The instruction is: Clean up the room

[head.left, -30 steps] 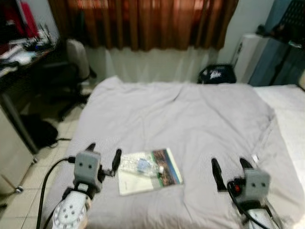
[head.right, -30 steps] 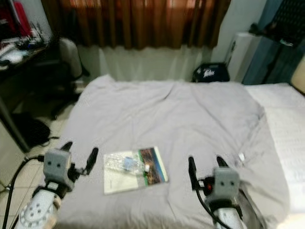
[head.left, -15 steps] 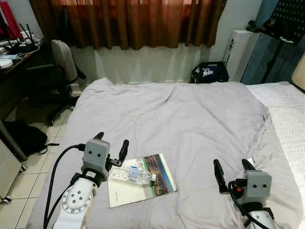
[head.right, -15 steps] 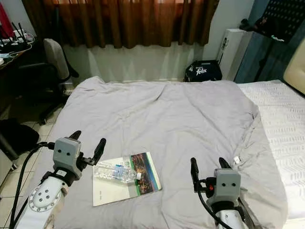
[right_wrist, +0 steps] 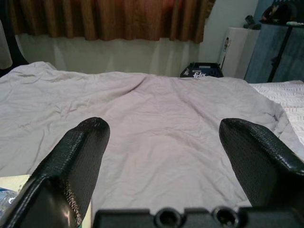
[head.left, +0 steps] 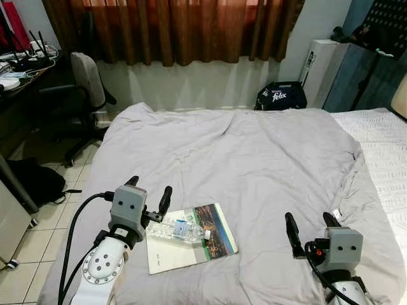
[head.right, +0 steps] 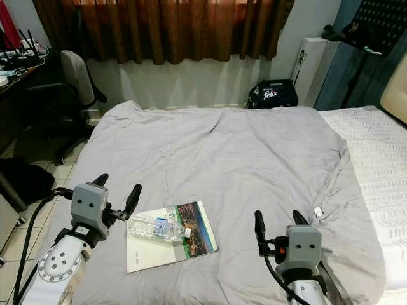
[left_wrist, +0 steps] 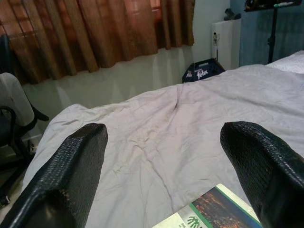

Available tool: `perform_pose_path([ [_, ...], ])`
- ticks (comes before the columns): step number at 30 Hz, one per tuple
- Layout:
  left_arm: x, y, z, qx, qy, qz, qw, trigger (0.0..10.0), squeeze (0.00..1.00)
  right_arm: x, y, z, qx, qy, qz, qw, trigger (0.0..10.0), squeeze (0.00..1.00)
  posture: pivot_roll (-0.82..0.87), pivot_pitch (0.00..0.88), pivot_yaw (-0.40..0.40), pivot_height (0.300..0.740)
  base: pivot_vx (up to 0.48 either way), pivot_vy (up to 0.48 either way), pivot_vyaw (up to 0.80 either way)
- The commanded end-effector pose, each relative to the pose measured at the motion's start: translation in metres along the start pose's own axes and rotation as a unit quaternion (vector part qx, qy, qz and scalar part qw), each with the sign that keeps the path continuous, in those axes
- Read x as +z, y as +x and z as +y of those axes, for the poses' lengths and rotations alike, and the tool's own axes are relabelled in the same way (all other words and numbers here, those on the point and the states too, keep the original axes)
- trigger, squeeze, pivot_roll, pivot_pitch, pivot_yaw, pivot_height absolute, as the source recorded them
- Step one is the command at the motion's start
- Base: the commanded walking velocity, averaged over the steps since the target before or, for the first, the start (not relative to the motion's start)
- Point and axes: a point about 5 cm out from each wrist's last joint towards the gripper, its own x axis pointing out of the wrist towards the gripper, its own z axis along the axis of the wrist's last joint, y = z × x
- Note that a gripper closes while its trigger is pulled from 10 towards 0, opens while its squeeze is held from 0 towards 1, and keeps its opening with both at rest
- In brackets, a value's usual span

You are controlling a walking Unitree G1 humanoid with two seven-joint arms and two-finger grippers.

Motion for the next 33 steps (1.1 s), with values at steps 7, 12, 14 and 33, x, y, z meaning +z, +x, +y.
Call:
perform_pose_path([
  [7, -0.008, 0.002, 0.006, 0.016, 0.002, 0.026, 1.0, 10.0, 0.0, 0.0, -0.003, -0.001, 0.006, -0.001, 0.004, 1.0, 10.0, 0.0, -0.01, 0.0, -0.025, 0.74, 0.0, 0.0, 0.0],
  [12, -0.014, 0.018, 0.024, 0.037, 0.031, 0.054, 0.997, 10.0, 0.0, -0.003, -0.011, 0.002, 0.02, 0.0, 0.017, 1.0, 10.0, 0.0, -0.01, 0.003, -0.025, 0.74, 0.0, 0.0, 0.0],
  [14, -0.011, 0.028, 0.03, 0.041, 0.039, 0.045, 0.997, 10.0, 0.0, -0.004, -0.014, 0.003, 0.023, 0.001, 0.021, 1.0, 10.0, 0.0, -0.03, 0.004, -0.026, 0.74, 0.0, 0.0, 0.0],
  [33, -0.01, 0.073, 0.033, -0.008, 0.088, 0.014, 0.996, 10.0, 0.0, 0.024, -0.057, 0.025, 0.178, 0.012, 0.049, 0.983, 10.0, 0.0, -0.19, 0.107, -0.041, 0.74, 0.0, 0.0, 0.0],
])
